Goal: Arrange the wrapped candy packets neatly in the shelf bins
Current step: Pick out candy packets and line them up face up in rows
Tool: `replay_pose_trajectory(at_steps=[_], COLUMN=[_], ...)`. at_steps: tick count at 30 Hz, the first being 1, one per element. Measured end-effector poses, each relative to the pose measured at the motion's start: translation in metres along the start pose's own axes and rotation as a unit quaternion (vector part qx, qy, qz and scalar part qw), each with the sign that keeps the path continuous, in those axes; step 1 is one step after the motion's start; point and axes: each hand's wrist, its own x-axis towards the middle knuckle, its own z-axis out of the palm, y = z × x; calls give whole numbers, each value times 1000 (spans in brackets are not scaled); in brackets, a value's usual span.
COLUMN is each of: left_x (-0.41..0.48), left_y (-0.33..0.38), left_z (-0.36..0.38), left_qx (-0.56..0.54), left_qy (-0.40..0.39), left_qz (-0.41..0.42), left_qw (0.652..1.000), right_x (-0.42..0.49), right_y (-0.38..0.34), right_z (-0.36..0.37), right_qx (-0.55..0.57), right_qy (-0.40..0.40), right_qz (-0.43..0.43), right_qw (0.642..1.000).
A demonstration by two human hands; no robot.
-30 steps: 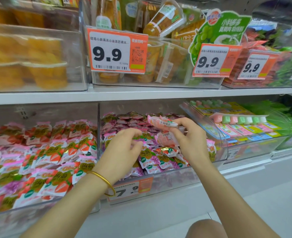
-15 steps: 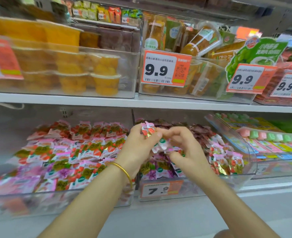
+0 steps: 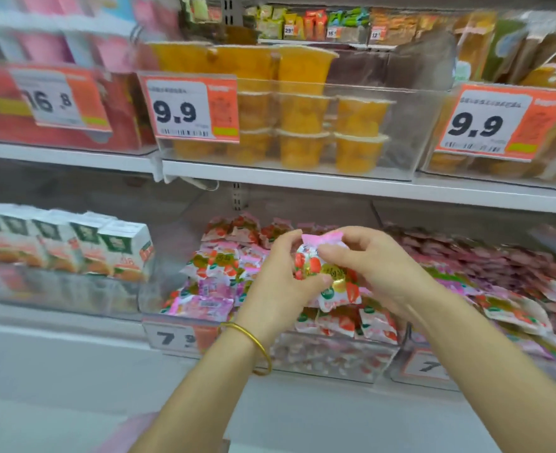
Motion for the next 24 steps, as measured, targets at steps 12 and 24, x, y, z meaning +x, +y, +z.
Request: replay_pose_trajectory(at_steps=[12, 24], left_x=[43, 46], left_y=[-56, -67], left_z=[-91, -98], left_qx=[163, 218], left_qy=[204, 180], left_qz=[-18, -34], left_qw=[965, 959], right_x=[92, 119], right_y=[10, 34], right_z=[35, 83], right_qx=[-113, -433], right_qy=[114, 19], right_qz=[98, 108], right_qw=[982, 895])
